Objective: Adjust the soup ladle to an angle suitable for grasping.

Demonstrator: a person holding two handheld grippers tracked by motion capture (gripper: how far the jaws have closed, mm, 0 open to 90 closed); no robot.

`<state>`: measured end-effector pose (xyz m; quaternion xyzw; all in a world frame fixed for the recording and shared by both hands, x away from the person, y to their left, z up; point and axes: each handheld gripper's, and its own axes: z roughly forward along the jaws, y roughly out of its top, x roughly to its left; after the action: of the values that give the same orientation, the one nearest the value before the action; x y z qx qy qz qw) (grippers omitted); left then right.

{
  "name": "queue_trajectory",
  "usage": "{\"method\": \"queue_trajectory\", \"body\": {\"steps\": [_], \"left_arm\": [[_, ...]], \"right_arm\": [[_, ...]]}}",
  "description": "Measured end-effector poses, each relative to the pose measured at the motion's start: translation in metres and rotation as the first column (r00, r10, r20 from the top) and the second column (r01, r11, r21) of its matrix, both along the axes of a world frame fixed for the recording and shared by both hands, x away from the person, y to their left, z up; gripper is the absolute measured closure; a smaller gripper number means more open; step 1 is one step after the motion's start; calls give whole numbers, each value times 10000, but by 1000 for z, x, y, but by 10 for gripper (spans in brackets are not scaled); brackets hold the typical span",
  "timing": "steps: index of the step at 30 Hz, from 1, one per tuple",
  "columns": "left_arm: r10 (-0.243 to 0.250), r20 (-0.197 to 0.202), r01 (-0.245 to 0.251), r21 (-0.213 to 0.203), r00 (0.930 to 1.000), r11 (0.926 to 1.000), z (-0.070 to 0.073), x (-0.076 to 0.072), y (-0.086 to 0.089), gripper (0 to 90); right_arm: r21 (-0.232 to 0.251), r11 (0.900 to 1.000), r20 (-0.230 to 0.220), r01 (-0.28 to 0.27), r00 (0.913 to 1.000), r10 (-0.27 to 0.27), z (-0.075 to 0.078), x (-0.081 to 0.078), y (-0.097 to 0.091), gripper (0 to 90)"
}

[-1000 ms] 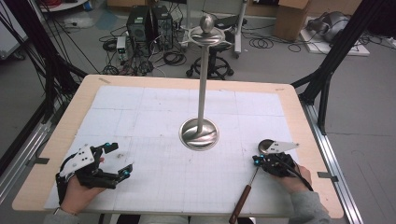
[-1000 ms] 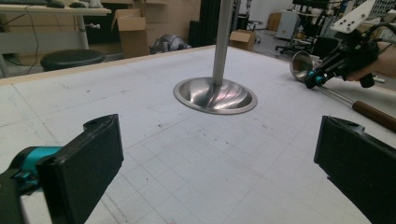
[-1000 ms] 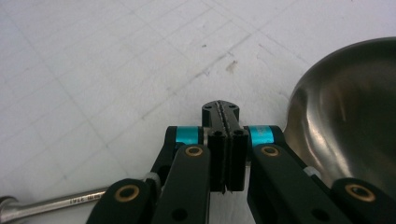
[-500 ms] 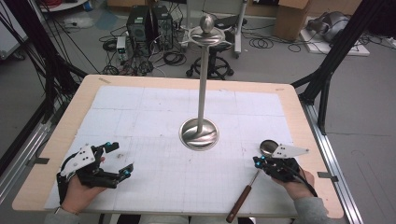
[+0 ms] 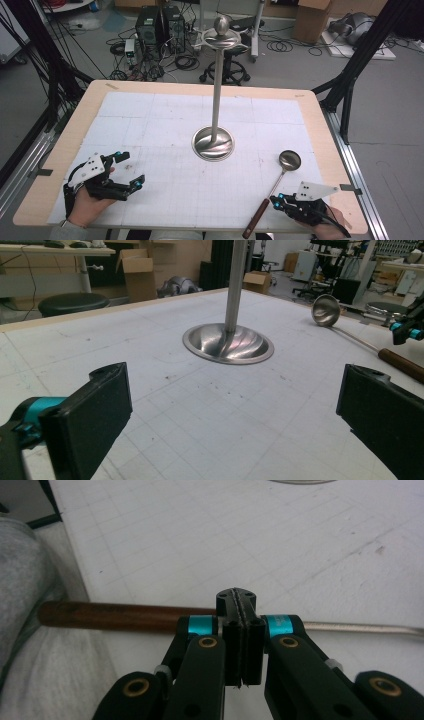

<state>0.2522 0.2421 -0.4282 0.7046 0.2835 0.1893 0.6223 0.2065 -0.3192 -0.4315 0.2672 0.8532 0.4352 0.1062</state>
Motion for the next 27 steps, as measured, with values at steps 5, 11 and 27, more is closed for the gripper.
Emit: {"method": "queue_trajectory", "body": {"steps": [5, 11, 27], "left_arm": [[-43, 25, 43, 8, 10000, 10000, 0, 1, -1, 17], [-29, -7, 29, -53, 10000, 10000, 0, 1, -1, 18], [-40, -33, 40, 48, 10000, 10000, 0, 0, -2, 17]], "right_arm": [[-136, 9990, -212, -423, 9989, 420, -4, -3, 4, 900], [-386, 9964, -567, -750, 9957, 728, -8, -4, 15, 900], [-631, 9938, -875, -913, 9925, 856, -14, -1, 26, 900]]}}
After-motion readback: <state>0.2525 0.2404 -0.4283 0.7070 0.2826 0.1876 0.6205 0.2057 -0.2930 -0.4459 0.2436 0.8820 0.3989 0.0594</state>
